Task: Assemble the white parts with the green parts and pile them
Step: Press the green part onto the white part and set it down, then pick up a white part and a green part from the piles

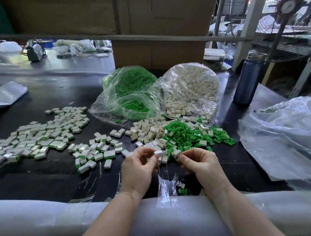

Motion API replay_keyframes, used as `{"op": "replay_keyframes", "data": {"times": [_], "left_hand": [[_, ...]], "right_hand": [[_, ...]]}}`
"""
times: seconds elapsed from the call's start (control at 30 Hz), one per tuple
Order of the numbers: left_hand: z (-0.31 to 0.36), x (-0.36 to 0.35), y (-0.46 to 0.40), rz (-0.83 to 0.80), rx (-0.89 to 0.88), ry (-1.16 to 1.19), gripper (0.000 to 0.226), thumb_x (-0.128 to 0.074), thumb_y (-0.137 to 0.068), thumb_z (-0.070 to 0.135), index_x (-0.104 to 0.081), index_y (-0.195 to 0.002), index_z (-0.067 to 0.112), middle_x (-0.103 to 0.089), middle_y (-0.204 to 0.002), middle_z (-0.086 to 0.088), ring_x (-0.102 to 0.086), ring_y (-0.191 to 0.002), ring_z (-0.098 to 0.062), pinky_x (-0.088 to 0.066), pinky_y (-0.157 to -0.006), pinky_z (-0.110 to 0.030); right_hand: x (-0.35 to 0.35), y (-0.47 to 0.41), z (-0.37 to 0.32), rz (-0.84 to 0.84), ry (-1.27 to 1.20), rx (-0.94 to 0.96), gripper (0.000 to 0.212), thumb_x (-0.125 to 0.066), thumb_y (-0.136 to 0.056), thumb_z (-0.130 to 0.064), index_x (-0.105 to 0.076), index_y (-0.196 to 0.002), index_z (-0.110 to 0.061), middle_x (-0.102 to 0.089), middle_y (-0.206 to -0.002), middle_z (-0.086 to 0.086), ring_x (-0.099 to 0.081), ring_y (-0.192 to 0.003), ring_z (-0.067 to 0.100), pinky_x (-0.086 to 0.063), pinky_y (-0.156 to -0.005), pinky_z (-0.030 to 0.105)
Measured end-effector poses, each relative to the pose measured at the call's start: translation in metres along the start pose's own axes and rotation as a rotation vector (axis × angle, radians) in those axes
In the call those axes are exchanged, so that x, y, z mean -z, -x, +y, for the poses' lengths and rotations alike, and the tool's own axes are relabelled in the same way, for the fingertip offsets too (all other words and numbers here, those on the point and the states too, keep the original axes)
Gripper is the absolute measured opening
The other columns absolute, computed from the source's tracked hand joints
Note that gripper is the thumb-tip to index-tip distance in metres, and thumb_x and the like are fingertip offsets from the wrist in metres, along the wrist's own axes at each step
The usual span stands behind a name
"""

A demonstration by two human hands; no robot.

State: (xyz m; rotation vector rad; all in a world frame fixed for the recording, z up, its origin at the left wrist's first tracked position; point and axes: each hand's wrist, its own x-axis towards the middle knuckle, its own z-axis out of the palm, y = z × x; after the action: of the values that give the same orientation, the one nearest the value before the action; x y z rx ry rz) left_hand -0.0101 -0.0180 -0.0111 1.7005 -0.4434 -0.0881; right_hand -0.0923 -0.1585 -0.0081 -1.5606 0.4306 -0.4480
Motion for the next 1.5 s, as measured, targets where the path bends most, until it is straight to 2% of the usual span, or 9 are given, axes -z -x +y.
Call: {"op": "replay_keyframes", "data": {"times": [0.13, 0.27, 0.37, 0.5, 0.73, 0.93, 1.1, 1.3, 1.5], "left_hand": [[-0.006, 0.007, -0.007, 0.264, 0.107, 0.116, 0.015, -0.062, -0.084, 0.002, -0.066, -0.089, 0.016, -0.068, -0.076, 0.000, -0.065, -0.059, -0.008, -0.054, -0.058, -0.018], [-0.015, 0.014, -0.013, 0.449, 0.182, -0.026, 0.021, -0.061, -0.087, 0.004, -0.067, -0.106, 0.010, -0.066, -0.093, -0.006, -0.061, -0.074, -0.015, -0.052, -0.074, -0.029], [-0.015, 0.014, -0.015, 0.418, 0.178, -0.177, 0.030, -0.060, -0.086, 0.002, -0.063, -0.116, 0.005, -0.055, -0.123, -0.013, -0.059, -0.101, -0.023, -0.040, -0.094, -0.021], [-0.013, 0.011, -0.013, 0.353, 0.152, -0.320, 0.038, -0.062, -0.085, 0.003, -0.058, -0.122, 0.002, -0.042, -0.132, -0.013, -0.048, -0.115, -0.025, -0.026, -0.088, -0.010], [-0.010, 0.005, -0.005, 0.242, -0.002, -0.563, 0.015, -0.066, -0.082, 0.008, -0.069, -0.096, 0.014, -0.046, -0.115, -0.010, -0.039, -0.111, -0.027, -0.031, -0.096, -0.023], [-0.010, 0.001, -0.004, 0.099, 0.005, -0.743, 0.018, -0.061, -0.088, 0.029, -0.068, -0.102, 0.023, -0.049, -0.110, -0.003, -0.039, -0.110, -0.022, -0.032, -0.095, -0.028], [-0.011, 0.001, -0.005, 0.089, 0.025, -0.747, 0.014, -0.061, -0.087, 0.032, -0.067, -0.099, 0.026, -0.053, -0.110, 0.000, -0.040, -0.109, -0.021, -0.034, -0.093, -0.029], [-0.011, 0.000, -0.004, 0.083, 0.000, -0.736, 0.010, -0.065, -0.084, 0.036, -0.065, -0.086, 0.026, -0.057, -0.101, 0.005, -0.047, -0.103, -0.018, -0.037, -0.090, -0.031], [-0.009, -0.001, -0.003, 0.082, -0.032, -0.688, 0.009, -0.066, -0.084, 0.033, -0.064, -0.087, 0.025, -0.064, -0.094, 0.005, -0.056, -0.097, -0.017, -0.044, -0.090, -0.036]], "right_hand": [[0.003, -0.004, 0.004, 0.178, 0.116, 0.040, 0.015, -0.068, -0.082, -0.006, -0.067, -0.068, -0.010, -0.062, -0.061, 0.001, -0.053, -0.059, 0.013, -0.049, -0.062, 0.031], [0.008, -0.010, 0.010, 0.346, 0.209, 0.057, 0.020, -0.068, -0.083, -0.009, -0.065, -0.065, -0.017, -0.062, -0.061, -0.002, -0.055, -0.061, 0.012, -0.046, -0.061, 0.024], [0.011, -0.013, 0.014, 0.444, 0.279, 0.063, 0.021, -0.067, -0.084, -0.011, -0.063, -0.067, -0.022, -0.063, -0.065, -0.004, -0.055, -0.062, 0.008, -0.040, -0.056, 0.020], [0.013, -0.016, 0.017, 0.472, 0.373, 0.033, 0.016, -0.063, -0.086, -0.008, -0.063, -0.077, -0.021, -0.065, -0.078, 0.002, -0.058, -0.071, 0.017, -0.042, -0.064, 0.024], [0.012, -0.018, 0.016, 0.427, 0.546, -0.055, 0.016, -0.053, -0.091, -0.005, -0.065, -0.095, -0.016, -0.063, -0.107, 0.009, -0.057, -0.087, 0.021, -0.041, -0.074, 0.025], [0.007, -0.017, 0.013, 0.366, 0.776, -0.091, 0.030, -0.051, -0.094, -0.016, -0.060, -0.122, -0.015, -0.048, -0.124, 0.010, -0.054, -0.107, 0.028, -0.042, -0.096, 0.033], [0.001, -0.016, 0.010, 0.358, 0.938, -0.105, 0.019, -0.055, -0.093, -0.025, -0.063, -0.109, -0.019, -0.048, -0.115, 0.007, -0.050, -0.107, 0.025, -0.041, -0.089, 0.031], [0.004, -0.015, 0.009, 0.380, 0.820, -0.076, 0.005, -0.064, -0.087, -0.017, -0.060, -0.088, -0.016, -0.053, -0.090, -0.001, -0.053, -0.093, 0.022, -0.040, -0.074, 0.028], [0.003, -0.012, 0.008, 0.376, 0.683, 0.037, 0.011, -0.062, -0.088, -0.013, -0.063, -0.097, -0.018, -0.062, -0.088, -0.001, -0.057, -0.088, 0.019, -0.042, -0.072, 0.026]]}}
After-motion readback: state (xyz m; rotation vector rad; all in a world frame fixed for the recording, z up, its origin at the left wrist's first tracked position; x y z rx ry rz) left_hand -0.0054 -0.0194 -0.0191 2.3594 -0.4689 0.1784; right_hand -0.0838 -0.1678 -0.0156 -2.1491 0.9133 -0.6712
